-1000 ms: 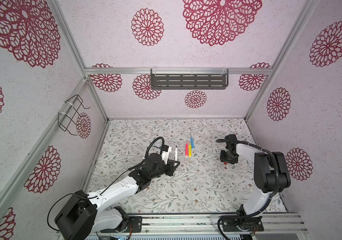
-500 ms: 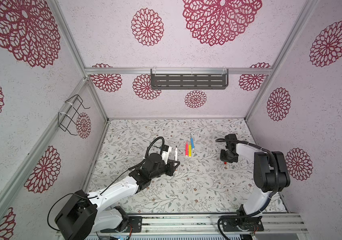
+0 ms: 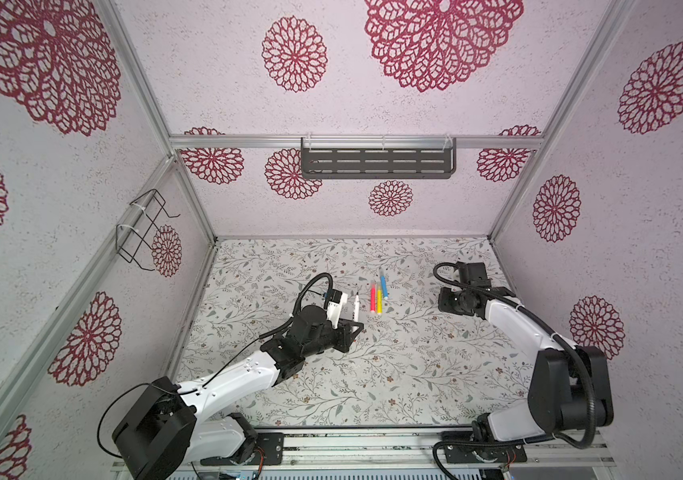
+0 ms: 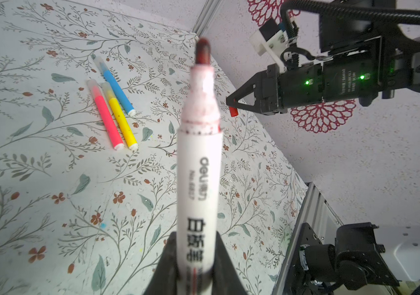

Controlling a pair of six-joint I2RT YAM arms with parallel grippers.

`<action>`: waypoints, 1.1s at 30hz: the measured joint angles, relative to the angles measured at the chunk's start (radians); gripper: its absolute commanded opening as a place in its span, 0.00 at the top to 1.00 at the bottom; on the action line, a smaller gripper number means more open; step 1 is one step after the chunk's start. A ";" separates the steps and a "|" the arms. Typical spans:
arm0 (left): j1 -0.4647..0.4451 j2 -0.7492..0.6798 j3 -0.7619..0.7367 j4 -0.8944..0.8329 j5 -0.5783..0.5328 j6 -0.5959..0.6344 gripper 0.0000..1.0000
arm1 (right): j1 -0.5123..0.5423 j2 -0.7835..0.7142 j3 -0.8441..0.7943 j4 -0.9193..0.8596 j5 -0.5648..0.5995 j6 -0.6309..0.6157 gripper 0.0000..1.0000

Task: Insert the pens into the pen caps
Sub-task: 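Lift the red cap with the right gripper and carry it above the white marker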

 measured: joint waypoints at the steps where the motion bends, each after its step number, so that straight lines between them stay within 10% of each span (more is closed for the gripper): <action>1: -0.005 0.008 0.006 0.007 0.002 0.000 0.99 | 0.005 -0.027 -0.010 0.021 -0.034 0.003 0.96; 14: -0.129 0.188 0.146 0.086 0.047 0.016 0.99 | 0.061 -0.312 -0.048 0.287 -0.334 0.136 0.94; 33: -0.170 0.226 0.207 0.141 0.064 0.023 0.99 | 0.130 -0.413 -0.174 0.599 -0.471 0.328 0.93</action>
